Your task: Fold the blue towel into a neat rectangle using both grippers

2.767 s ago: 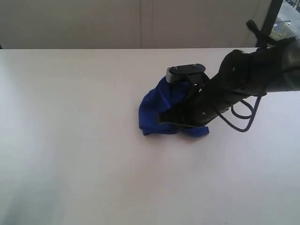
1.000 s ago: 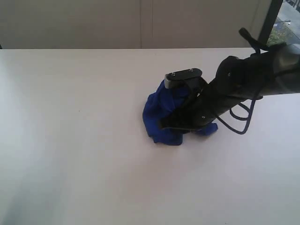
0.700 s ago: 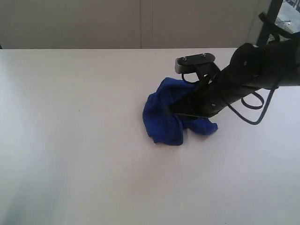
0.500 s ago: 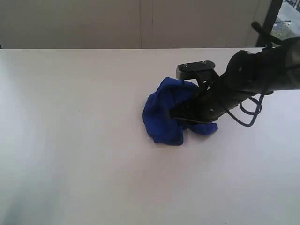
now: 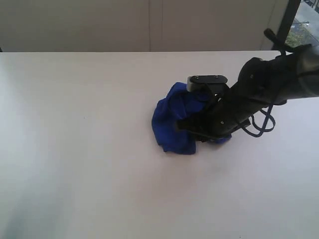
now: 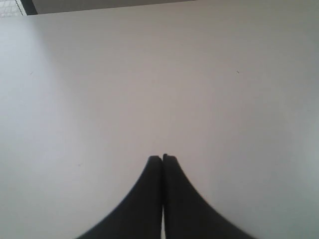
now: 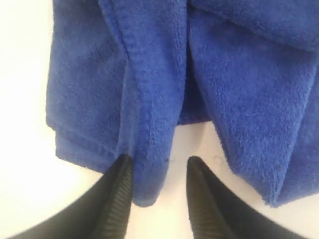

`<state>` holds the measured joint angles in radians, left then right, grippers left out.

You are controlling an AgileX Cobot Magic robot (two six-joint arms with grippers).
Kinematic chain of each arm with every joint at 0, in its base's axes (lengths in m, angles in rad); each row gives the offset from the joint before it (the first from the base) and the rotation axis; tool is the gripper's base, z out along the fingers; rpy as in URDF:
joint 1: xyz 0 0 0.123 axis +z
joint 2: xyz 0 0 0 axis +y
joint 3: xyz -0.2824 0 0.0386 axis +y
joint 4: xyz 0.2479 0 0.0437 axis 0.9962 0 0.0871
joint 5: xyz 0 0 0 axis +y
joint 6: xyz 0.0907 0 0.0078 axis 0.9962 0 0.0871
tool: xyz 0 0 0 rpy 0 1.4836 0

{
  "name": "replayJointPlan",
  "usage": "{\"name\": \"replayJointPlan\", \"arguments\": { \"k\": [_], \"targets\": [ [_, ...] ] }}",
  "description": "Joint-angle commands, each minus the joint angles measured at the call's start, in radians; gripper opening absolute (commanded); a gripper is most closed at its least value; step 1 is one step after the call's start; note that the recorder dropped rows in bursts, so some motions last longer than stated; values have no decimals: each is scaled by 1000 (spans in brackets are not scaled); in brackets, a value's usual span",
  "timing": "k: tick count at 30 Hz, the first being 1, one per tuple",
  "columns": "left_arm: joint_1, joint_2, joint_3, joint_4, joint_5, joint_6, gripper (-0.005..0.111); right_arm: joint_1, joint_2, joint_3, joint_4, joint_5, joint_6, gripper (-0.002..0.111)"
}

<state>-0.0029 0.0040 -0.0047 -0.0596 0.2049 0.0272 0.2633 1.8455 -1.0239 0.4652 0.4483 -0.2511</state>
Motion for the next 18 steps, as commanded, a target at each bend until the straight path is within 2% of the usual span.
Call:
{"name": "replayJointPlan", "arguments": {
  "k": [1,11,18],
  "targets": [
    [1,-4,5,-3,-3,0,0,-4,-15,-1,2,5,0,35],
    [1,-4,5,-3,-3,0,0,-4,14,-1,-4,-13,-16,35],
    [1,-4,5,-3,-3,0,0,-18,12,-1,-164,-23,57,35]
  ]
}}
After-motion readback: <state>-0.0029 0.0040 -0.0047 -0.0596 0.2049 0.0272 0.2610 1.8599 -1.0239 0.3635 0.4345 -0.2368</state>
